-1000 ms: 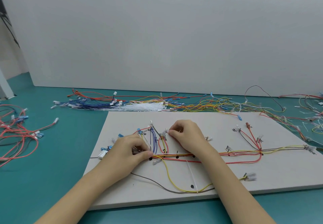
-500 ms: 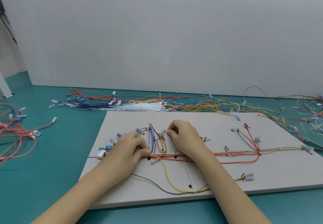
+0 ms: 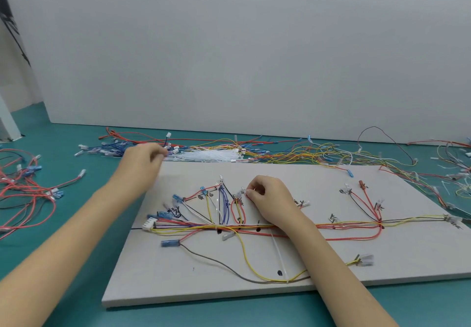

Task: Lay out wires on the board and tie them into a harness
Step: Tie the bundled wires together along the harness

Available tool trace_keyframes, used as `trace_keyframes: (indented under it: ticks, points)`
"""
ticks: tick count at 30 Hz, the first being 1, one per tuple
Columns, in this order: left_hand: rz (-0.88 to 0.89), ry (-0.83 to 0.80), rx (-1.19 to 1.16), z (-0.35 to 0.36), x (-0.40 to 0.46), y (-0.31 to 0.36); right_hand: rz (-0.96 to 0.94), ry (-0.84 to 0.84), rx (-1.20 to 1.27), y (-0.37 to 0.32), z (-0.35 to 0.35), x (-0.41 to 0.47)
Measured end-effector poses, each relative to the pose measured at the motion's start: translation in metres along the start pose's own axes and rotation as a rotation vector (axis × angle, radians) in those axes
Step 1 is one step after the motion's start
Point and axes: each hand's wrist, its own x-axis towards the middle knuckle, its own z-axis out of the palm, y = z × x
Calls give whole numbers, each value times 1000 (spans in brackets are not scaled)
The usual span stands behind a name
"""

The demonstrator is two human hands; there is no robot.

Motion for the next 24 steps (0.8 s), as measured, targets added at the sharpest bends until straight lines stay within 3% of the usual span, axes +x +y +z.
trace_keyframes:
  ticks: [8, 15, 24]
  points:
    - [-100, -270, 310, 33, 44, -72, -6, 2, 44, 2, -1, 0]
    - [-53, -466, 530, 40, 50, -75, -4, 1, 52, 5, -1, 1]
    - [-12, -344, 570, 40, 43, -75, -2, 5, 51, 6, 0, 0]
